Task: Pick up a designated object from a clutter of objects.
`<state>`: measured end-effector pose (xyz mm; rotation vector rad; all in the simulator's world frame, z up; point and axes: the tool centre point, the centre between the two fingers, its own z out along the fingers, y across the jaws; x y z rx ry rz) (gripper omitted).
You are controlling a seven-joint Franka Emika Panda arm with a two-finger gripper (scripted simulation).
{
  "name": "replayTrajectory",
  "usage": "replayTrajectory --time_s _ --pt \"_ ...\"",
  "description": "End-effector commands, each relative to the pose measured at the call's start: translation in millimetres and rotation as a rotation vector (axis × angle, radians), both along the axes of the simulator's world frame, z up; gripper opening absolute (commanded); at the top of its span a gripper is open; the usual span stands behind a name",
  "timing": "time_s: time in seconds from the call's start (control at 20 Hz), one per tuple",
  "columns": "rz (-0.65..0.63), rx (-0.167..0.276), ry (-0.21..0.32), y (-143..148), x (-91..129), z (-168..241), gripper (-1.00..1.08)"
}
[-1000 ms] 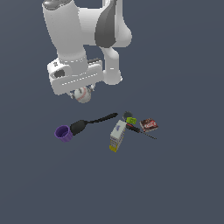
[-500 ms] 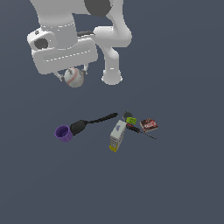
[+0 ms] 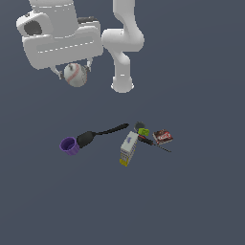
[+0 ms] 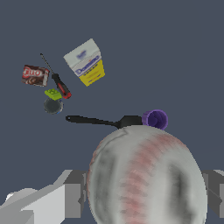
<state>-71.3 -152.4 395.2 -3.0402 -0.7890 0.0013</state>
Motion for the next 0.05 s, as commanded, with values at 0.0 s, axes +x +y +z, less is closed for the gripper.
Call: replayTrajectory --time_s 0.0 --pt "0.0 0.0 -0.001 -0.5 0.3 3.2 -1.0"
